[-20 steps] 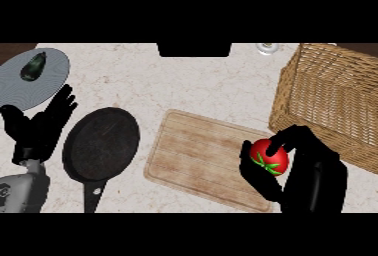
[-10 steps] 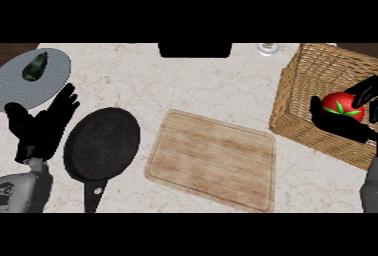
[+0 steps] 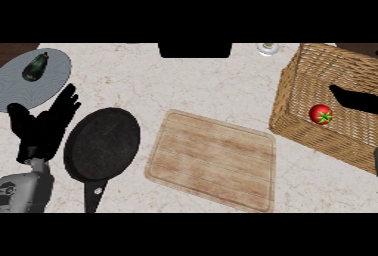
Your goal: Pick the tomato from the cutting board and place it in the basket
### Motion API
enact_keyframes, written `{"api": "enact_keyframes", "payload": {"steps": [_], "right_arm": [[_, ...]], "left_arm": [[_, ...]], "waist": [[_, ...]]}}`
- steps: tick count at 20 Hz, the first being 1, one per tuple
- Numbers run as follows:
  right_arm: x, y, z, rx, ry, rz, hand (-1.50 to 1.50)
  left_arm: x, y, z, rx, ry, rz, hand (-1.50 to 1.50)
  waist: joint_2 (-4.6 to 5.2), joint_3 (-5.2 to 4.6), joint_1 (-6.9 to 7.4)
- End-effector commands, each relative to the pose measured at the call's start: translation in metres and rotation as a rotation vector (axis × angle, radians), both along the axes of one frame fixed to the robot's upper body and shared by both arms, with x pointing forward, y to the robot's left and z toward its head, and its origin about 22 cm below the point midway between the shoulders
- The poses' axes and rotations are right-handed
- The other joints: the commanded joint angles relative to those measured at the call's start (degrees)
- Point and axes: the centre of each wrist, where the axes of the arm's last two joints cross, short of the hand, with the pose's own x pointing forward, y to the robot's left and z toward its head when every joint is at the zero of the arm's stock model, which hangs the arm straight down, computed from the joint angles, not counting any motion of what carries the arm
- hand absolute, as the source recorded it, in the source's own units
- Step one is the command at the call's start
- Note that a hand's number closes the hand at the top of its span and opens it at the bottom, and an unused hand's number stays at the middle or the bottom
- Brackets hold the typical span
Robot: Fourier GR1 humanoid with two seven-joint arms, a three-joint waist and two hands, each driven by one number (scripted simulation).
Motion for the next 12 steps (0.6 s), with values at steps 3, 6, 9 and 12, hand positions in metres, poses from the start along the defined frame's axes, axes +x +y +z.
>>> {"api": "enact_keyframes", "payload": {"steps": [3, 6, 9, 12], "right_arm": [[0.018, -0.024, 0.002, 0.026, -0.069, 0.068, -1.5], [0.012, -0.037, 0.001, 0.077, -0.116, 0.033, -1.5], [0.009, -0.056, 0.025, 0.208, -0.229, -0.047, -1.5], [-0.016, -0.095, 0.04, 0.326, -0.323, -0.121, -1.5]], "left_arm": [[-0.006, 0.004, 0.013, 0.001, -0.007, 0.014, 0.0], [-0.016, 0.005, 0.004, -0.004, -0.007, 0.004, 0.0], [0.005, 0.001, 0.008, 0.007, 0.011, 0.011, 0.0], [-0.001, 0.01, 0.003, -0.012, 0.006, 0.023, 0.0]], "waist": [[-0.09, -0.02, 0.03], [-0.12, -0.02, -0.04], [-0.06, -0.01, -0.5], [-0.24, 0.01, -1.13]]}}
